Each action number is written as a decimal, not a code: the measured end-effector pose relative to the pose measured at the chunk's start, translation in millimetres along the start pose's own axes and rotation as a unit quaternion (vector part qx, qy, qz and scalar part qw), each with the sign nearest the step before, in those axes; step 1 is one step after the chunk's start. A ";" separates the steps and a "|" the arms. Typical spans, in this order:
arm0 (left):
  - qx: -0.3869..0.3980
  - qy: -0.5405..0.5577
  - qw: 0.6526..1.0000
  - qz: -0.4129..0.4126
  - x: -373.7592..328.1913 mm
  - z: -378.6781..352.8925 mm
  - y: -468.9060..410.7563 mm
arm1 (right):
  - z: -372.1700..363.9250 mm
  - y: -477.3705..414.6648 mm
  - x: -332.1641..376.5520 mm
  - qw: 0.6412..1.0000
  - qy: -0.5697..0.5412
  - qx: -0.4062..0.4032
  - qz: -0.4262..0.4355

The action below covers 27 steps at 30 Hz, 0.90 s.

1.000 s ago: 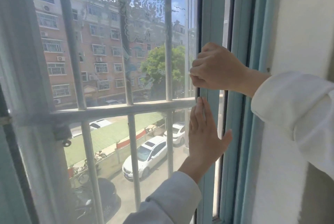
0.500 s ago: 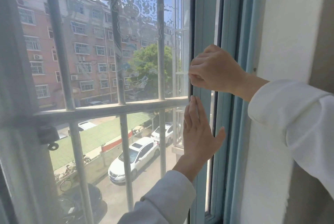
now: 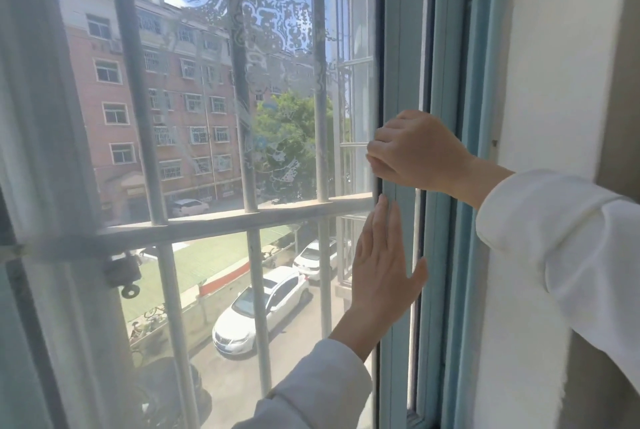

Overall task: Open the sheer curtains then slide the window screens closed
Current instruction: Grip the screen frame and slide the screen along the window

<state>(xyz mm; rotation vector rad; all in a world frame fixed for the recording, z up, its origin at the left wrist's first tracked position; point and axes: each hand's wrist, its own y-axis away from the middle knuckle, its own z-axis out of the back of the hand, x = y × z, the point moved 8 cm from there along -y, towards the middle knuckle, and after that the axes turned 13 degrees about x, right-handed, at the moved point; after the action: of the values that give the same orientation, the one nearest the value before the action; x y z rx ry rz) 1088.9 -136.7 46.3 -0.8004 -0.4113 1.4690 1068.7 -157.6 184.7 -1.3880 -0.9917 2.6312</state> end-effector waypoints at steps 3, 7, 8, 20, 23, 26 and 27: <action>-0.034 -0.025 0.999 0.015 1.4 12.7 1.9 | 1.9 -3.6 -0.2 1.000 -0.008 -0.023 -0.009; -0.103 -0.063 0.992 0.036 4.6 31.7 3.7 | 4.9 -3.4 -1.7 0.997 -0.025 -0.066 -0.016; -0.115 -0.076 0.990 0.035 3.2 34.9 4.3 | 5.5 -3.0 -2.5 0.996 -0.032 -0.076 -0.017; -0.176 -0.246 0.945 0.128 23.6 116.2 44.0 | 31.6 -30.2 37.5 0.961 -0.158 -0.228 0.003; -0.203 -0.288 0.922 0.162 29.3 151.8 69.6 | 44.8 -38.4 61.0 0.943 -0.204 -0.263 0.020; -0.199 -0.321 0.905 0.198 32.8 179.0 97.0 | 59.1 -51.1 86.4 0.926 -0.245 -0.283 0.042; -0.191 -0.326 0.903 0.205 33.8 184.2 103.8 | 62.3 -55.0 92.3 0.924 -0.252 -0.284 0.044</action>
<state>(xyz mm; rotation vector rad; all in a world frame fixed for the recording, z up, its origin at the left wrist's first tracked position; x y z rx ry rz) 890.5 -71.5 93.2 -0.7047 -1.1171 2.0877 951.1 -120.3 171.1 -0.7910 -1.9125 2.9765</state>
